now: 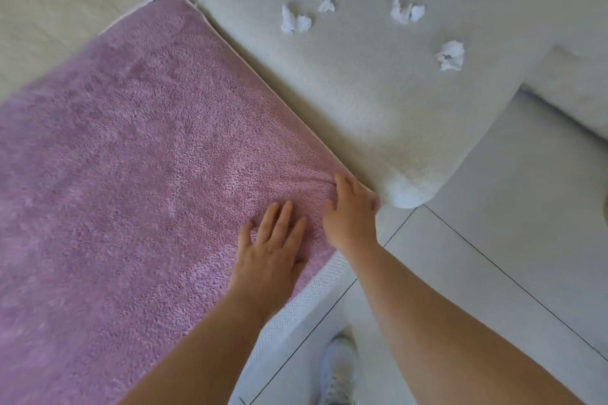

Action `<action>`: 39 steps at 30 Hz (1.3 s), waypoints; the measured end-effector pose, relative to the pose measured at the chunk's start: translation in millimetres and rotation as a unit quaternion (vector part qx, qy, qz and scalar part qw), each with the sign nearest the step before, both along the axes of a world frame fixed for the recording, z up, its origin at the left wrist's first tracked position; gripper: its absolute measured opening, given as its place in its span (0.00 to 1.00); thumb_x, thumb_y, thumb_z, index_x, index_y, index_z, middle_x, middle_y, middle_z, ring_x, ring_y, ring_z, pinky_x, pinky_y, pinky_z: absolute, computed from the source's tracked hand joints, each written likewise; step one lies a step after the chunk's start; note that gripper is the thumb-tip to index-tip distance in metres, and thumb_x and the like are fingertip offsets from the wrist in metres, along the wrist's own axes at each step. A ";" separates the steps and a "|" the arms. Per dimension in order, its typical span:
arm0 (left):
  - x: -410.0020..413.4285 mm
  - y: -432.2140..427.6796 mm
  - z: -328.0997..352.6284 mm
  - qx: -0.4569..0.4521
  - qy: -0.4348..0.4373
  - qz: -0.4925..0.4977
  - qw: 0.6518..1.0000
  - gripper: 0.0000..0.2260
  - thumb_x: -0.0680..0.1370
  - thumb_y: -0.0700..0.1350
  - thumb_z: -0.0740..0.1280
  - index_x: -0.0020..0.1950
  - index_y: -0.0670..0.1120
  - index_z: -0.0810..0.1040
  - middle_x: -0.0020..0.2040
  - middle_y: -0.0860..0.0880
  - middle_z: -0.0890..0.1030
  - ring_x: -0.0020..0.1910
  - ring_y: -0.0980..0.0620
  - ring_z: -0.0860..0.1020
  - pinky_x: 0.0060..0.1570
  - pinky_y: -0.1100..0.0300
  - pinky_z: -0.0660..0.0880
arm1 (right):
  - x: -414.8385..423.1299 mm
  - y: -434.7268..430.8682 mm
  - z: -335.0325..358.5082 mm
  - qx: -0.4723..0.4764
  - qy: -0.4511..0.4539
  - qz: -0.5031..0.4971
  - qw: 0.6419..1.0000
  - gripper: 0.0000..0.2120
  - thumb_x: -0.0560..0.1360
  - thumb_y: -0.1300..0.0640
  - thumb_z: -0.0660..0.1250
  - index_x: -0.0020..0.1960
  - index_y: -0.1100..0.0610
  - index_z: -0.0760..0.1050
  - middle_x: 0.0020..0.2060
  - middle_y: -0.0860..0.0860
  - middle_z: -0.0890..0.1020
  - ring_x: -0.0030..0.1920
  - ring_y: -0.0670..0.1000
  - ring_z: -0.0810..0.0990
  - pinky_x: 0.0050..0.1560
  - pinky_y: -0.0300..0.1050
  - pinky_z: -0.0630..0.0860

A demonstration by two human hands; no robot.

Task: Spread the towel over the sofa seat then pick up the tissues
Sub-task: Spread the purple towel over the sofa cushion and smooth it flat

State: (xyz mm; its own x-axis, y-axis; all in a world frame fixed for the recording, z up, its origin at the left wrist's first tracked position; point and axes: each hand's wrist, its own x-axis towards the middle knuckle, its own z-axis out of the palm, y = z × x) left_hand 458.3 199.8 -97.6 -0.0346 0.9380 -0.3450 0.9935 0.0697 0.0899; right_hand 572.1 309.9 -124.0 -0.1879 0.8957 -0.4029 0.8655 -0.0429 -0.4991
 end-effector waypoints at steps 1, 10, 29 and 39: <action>7.7 12.0 -0.2 -0.012 0.009 -0.010 1.000 0.26 0.77 0.58 0.53 0.74 0.51 0.62 0.77 0.44 0.57 0.75 0.43 0.56 0.67 0.36 0.60 | 6.9 6.9 -3.9 -0.048 0.019 -0.024 0.998 0.24 0.79 0.55 0.56 0.74 0.53 0.58 0.74 0.53 0.61 0.74 0.56 0.59 0.71 0.57 0.60; 28.8 50.0 -12.9 -0.089 0.003 -0.091 0.992 0.33 0.79 0.53 0.57 0.74 0.61 0.37 0.70 0.50 0.24 0.71 0.46 0.27 0.66 0.29 0.35 | 45.3 77.3 -21.7 -0.232 0.055 -0.140 0.961 0.12 0.77 0.54 0.60 0.48 0.62 0.76 0.42 0.57 0.79 0.43 0.56 0.75 0.44 0.46 0.70; 10.7 49.3 -20.0 0.021 -0.084 -0.082 0.993 0.30 0.63 0.58 0.70 0.64 0.58 0.68 0.67 0.49 0.72 0.68 0.46 0.64 0.55 0.34 0.72 | -48.4 78.3 24.4 -0.046 0.004 0.118 0.992 0.29 0.81 0.48 0.52 0.77 0.50 0.43 0.77 0.53 0.45 0.77 0.54 0.46 0.75 0.55 0.50; -82.5 59.6 -26.7 0.024 -0.013 0.236 0.971 0.35 0.77 0.66 0.40 0.73 0.44 0.59 0.74 0.40 0.64 0.73 0.44 0.58 0.67 0.40 0.51 | -74.7 59.8 10.0 0.085 0.021 0.201 0.976 0.35 0.76 0.36 0.37 0.77 0.53 0.45 0.77 0.51 0.46 0.77 0.51 0.45 0.76 0.50 0.49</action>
State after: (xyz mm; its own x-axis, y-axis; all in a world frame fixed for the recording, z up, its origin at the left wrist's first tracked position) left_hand 375.8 259.3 -124.3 -0.4567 0.8349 -0.3072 0.8494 0.5119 0.1285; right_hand 497.4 369.7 -114.0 -0.5512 0.7996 -0.2384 0.7736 0.3827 -0.5050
